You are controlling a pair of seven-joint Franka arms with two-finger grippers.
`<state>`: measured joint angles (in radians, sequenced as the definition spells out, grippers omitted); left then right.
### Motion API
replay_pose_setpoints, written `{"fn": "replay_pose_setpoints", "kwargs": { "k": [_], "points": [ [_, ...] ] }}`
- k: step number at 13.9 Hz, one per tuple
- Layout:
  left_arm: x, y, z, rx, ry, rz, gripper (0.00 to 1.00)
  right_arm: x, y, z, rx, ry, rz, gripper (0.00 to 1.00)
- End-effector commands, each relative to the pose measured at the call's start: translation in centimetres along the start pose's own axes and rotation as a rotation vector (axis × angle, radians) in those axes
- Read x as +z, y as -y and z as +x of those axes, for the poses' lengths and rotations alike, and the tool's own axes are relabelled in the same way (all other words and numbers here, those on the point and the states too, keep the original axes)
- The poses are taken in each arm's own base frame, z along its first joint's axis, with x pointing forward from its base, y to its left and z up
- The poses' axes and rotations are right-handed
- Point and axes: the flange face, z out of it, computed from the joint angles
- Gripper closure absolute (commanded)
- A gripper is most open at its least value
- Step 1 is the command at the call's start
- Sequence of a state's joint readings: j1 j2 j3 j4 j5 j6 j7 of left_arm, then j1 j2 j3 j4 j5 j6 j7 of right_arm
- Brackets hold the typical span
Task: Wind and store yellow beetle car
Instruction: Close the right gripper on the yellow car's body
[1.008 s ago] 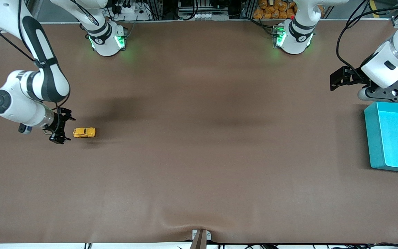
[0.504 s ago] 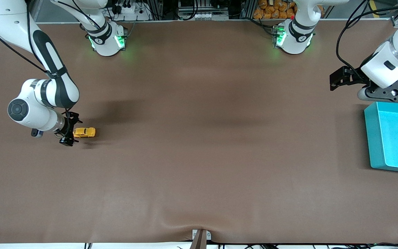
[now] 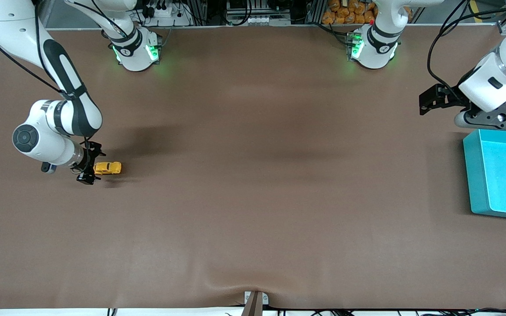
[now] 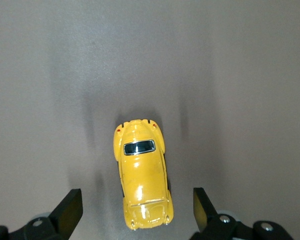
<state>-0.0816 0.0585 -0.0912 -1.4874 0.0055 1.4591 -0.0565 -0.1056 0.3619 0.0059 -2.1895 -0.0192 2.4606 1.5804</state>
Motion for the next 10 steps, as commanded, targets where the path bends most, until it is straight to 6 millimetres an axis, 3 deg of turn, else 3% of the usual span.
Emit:
{"fn": "replay_pose_setpoints", "kwargs": {
  "k": [1,5,10],
  "points": [
    [-0.29,-0.32,-0.06,-0.006,0.003,-0.011,0.00,0.87,-1.22,0.19,0.011,-0.008,0.026,0.02],
    [-0.22,-0.24,-0.05,-0.008,0.004,-0.011,0.00,1.31,-1.39,0.16,0.011,-0.006,0.040,0.06],
    [-0.22,-0.32,-0.06,-0.006,0.004,-0.011,0.00,1.58,-1.98,0.14,0.009,-0.006,0.040,0.29]
  ]
}}
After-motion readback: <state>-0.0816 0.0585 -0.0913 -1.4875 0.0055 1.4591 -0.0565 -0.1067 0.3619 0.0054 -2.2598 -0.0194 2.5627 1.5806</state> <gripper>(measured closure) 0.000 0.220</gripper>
